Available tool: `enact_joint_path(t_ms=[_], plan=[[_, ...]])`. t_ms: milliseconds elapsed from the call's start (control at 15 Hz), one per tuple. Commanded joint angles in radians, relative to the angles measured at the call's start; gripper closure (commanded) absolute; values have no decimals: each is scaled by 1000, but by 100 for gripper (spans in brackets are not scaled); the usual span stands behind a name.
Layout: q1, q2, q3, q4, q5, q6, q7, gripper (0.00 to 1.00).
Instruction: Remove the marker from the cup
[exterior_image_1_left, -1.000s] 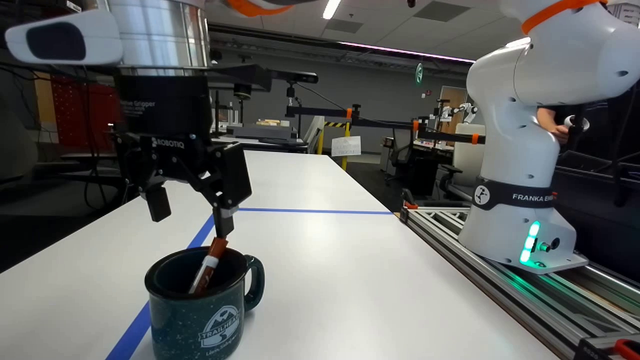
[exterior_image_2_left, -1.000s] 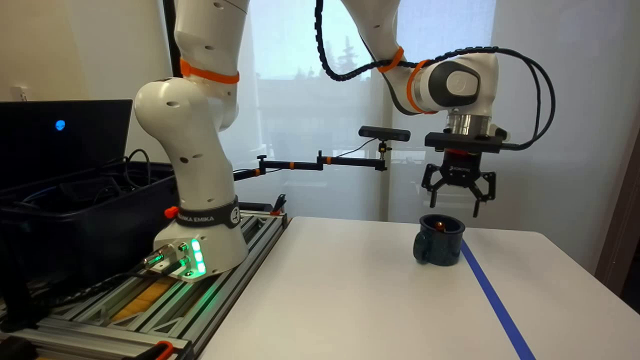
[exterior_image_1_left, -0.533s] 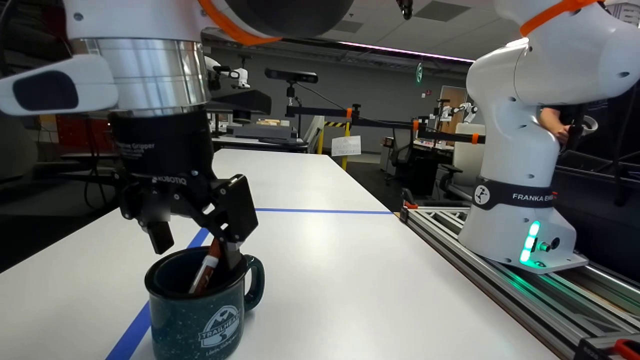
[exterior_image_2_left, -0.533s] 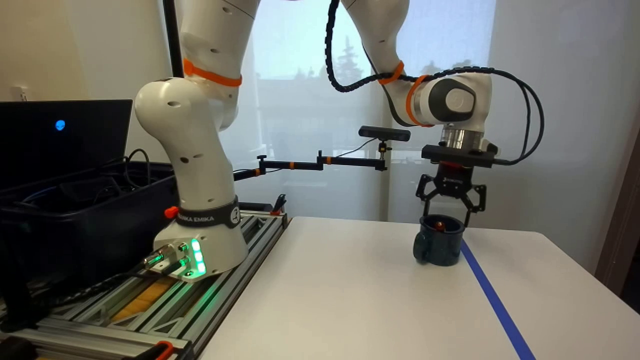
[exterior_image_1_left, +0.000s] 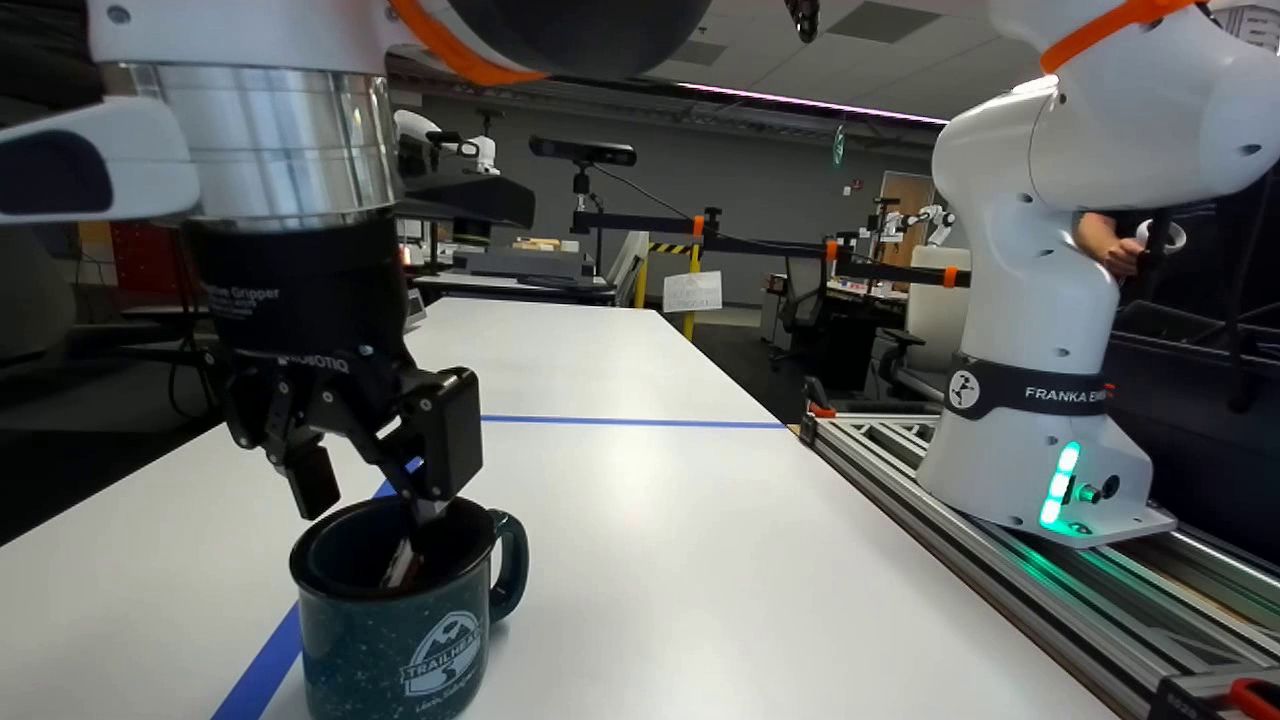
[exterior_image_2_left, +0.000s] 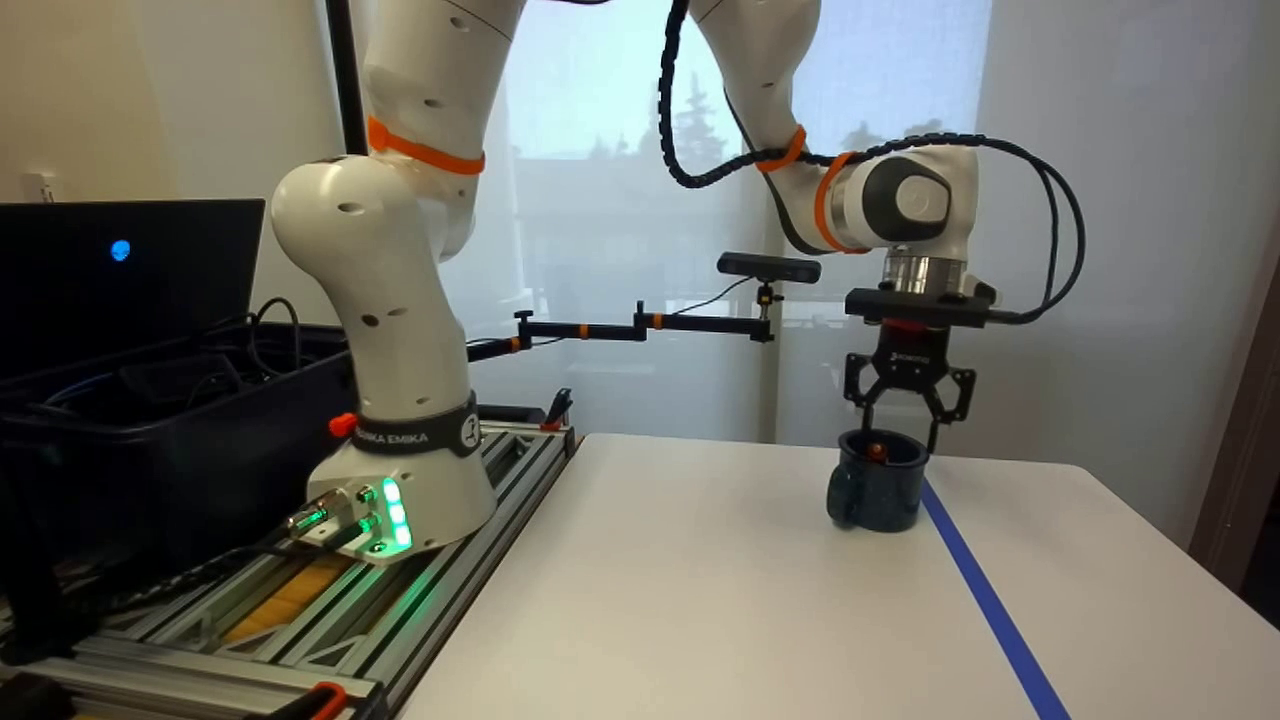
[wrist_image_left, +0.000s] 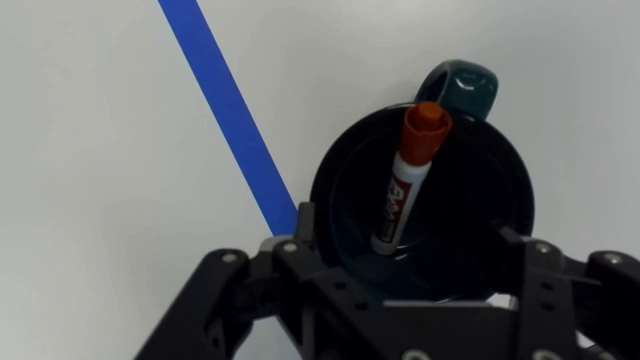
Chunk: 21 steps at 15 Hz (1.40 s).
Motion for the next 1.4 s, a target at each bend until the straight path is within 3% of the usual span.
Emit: enact_joint_path(t_ms=[0,333,667,1133,1333], plan=[[6,-23,4,2,-28,-36,41,22],[4,-59,11,-30,-16,-72,73,26],[3,-84,12,-45,-24,-107,104,37],[4,-54,9,-43,-39,-93,114,30],[7,-28,9,-38,-51,-83,119,36]])
